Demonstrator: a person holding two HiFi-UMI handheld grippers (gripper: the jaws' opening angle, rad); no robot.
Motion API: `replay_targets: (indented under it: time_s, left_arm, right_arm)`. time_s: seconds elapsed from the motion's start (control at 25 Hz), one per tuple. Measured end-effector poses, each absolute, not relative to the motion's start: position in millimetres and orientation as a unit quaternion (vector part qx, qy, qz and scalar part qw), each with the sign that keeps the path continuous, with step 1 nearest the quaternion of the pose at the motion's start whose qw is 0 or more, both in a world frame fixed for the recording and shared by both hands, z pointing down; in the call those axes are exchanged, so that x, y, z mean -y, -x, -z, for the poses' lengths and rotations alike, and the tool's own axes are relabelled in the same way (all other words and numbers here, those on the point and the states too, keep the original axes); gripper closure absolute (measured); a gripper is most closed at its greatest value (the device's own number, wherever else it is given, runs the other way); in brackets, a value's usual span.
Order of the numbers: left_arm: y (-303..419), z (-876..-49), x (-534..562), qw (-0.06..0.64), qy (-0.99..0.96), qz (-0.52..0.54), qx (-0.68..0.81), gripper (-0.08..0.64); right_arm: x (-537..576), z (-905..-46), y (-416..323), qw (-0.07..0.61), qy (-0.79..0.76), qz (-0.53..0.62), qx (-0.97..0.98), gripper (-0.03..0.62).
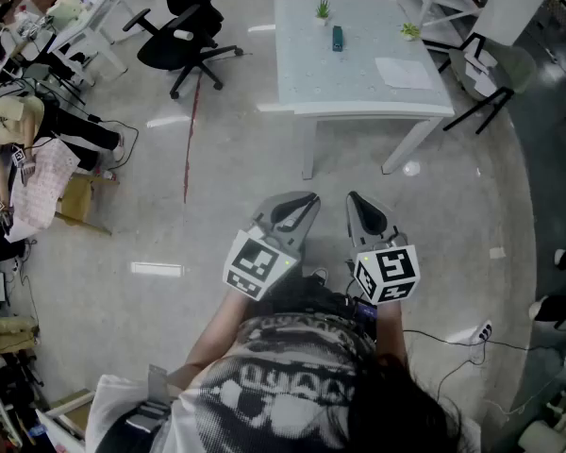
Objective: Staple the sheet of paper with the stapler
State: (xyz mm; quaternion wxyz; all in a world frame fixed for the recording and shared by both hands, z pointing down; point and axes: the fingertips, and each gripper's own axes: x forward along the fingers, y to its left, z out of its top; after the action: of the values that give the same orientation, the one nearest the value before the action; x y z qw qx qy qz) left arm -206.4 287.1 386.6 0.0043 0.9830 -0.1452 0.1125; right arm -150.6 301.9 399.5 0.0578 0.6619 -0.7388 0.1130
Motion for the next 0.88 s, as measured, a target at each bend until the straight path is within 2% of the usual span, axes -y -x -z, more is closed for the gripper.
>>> replay_targets:
  time_s: [0.88]
  left_arm:
    - [165.0, -391.4, -271.7, -0.003, -0.983, -0.136, 0.127, 0.548]
  right_arm:
    - [-287.1, -407.2, 111.9, 0.026, -0.66, -0.137, 0.738, 0.6]
